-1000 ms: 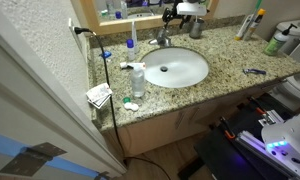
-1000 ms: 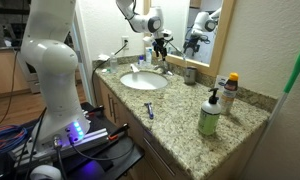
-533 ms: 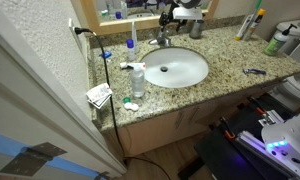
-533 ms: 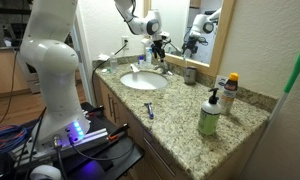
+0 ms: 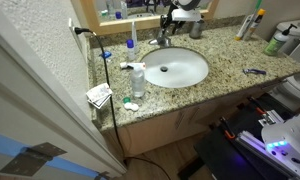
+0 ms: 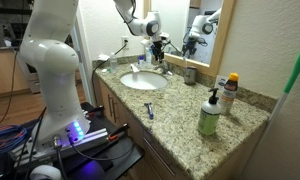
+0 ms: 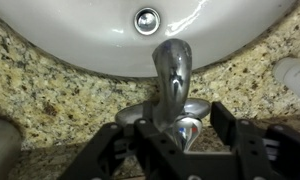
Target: Open the tap
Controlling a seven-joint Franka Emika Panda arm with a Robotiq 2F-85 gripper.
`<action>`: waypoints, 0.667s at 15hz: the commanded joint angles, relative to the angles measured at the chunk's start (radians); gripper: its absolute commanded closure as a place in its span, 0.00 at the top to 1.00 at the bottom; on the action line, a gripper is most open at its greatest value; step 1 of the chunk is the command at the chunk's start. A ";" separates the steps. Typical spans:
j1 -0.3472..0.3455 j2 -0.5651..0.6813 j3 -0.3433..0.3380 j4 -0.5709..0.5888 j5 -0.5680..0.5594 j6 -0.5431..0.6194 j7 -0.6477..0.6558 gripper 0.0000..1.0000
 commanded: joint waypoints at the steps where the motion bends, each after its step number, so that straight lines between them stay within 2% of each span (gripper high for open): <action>1: 0.003 -0.001 -0.013 -0.008 0.002 0.022 -0.011 0.32; 5: 0.013 0.003 -0.028 -0.010 -0.017 0.041 0.005 0.05; 8: 0.019 0.000 -0.052 -0.011 -0.048 0.036 0.018 0.07; 10: 0.038 -0.011 -0.088 -0.014 -0.122 0.022 0.031 0.07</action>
